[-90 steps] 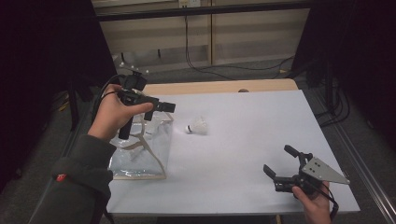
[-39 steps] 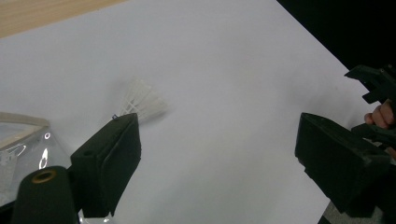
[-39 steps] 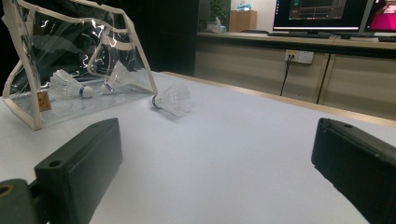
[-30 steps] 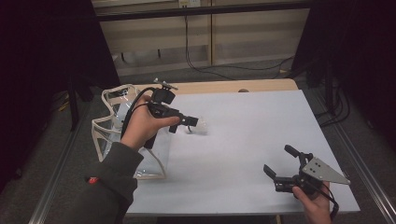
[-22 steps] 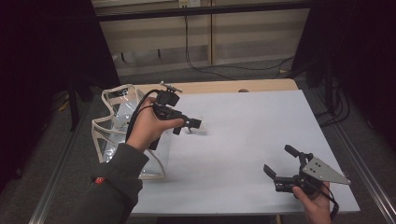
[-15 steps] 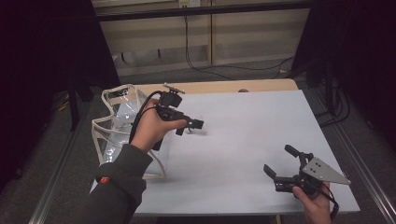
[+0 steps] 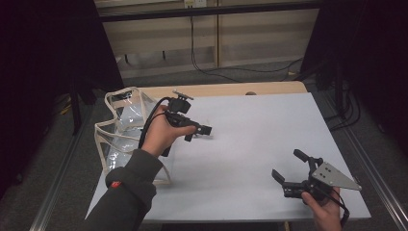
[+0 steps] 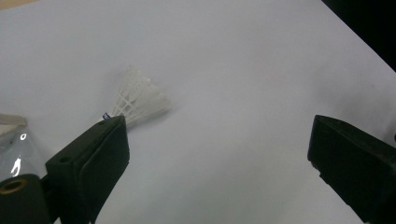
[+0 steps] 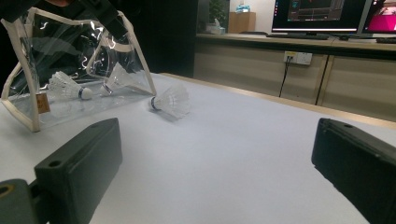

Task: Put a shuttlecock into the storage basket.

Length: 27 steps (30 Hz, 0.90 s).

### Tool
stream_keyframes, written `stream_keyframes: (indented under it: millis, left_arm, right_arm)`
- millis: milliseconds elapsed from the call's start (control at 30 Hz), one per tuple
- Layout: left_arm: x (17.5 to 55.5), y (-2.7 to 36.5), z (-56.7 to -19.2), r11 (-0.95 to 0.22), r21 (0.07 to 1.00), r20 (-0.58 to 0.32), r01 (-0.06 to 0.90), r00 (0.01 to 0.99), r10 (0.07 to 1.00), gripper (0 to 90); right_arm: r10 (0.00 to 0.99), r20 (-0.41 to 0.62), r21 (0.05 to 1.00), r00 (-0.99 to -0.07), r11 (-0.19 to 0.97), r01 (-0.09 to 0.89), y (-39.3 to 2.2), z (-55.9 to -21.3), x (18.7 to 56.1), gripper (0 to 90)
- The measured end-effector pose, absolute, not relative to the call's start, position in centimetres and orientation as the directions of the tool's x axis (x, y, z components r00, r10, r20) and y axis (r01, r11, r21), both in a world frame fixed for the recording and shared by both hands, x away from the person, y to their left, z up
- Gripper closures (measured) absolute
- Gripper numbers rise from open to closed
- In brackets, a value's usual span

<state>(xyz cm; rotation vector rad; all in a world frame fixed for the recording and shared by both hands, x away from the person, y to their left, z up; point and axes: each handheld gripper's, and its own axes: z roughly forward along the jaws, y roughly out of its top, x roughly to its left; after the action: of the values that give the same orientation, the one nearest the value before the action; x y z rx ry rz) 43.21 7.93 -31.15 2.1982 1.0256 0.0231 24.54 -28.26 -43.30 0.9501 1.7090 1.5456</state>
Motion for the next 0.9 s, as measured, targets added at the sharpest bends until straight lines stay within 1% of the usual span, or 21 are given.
stream_keyframes:
  millis: [167, 567, 733, 900]
  left_arm:
    - [43.3, 7.9, -31.7, -0.442, 0.602, -0.264, 0.666, 0.687, 0.677, 3.2]
    - [43.6, 7.3, -33.0, -0.430, 0.606, -0.261, 0.669, 0.678, 0.687, 2.5]
    - [43.7, 7.1, -33.4, -0.438, 0.610, -0.226, 0.661, 0.674, 0.703, 2.6]
    - [43.9, 7.1, -33.8, -0.440, 0.611, -0.222, 0.659, 0.675, 0.703, 3.6]
  right_arm:
    - [0.844, 0.009, 0.994, -0.536, 0.049, 0.094, -28.2, -43.3, 24.6, 1.8]
    - [0.844, 0.010, 0.994, -0.536, 0.048, 0.095, -28.3, -43.3, 24.5, 1.8]
    - [0.844, 0.008, 0.994, -0.537, 0.051, 0.094, -28.2, -43.3, 24.6, 1.8]
    - [0.844, 0.010, 0.995, -0.535, 0.047, 0.093, -28.3, -43.3, 24.5, 1.8]
